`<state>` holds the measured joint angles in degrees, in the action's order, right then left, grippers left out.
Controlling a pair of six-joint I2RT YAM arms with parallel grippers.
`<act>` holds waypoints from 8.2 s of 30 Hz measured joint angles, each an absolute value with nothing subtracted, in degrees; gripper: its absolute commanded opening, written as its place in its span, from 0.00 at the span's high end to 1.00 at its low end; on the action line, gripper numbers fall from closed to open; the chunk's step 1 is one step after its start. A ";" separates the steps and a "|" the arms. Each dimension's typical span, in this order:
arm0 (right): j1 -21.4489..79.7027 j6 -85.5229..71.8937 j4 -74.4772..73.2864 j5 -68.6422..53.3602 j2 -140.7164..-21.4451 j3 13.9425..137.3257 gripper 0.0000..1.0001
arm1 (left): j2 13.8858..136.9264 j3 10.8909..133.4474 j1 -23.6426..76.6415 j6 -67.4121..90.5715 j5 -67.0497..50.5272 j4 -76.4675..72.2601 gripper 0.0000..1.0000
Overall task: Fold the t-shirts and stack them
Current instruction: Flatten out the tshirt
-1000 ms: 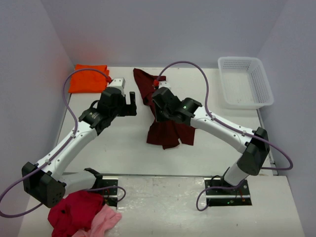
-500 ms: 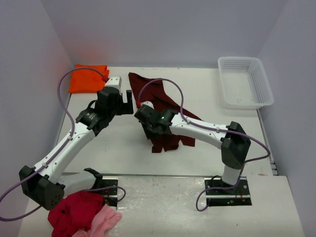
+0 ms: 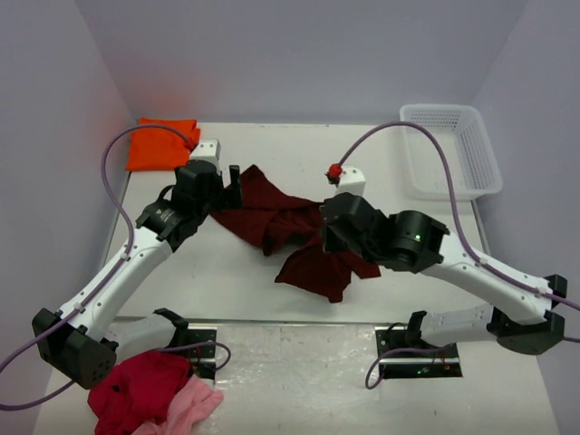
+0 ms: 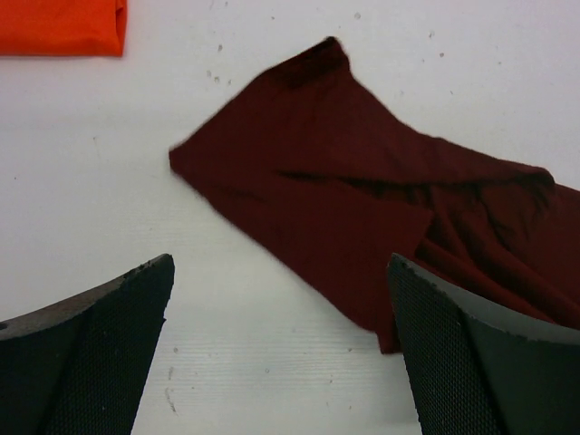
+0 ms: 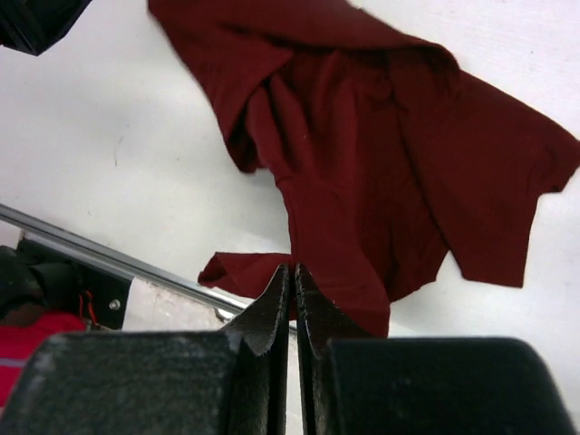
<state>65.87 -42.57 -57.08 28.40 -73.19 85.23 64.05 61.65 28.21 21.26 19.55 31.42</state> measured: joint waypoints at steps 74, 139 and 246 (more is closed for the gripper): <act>38.83 -39.20 -57.08 28.53 -64.58 76.36 0.46 | 103.72 73.91 49.78 26.55 12.49 34.04 0.43; 62.15 -49.10 -45.04 17.21 -83.11 54.94 0.54 | 89.01 64.12 39.53 28.88 30.83 44.49 1.00; 33.69 -5.67 -67.07 36.60 -67.46 139.09 1.00 | 65.87 125.91 39.55 12.21 48.84 56.58 1.00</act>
<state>33.69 -5.67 -67.07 36.60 -67.46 139.09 65.87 125.91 39.55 12.21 48.84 56.58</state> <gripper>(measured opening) 0.010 0.005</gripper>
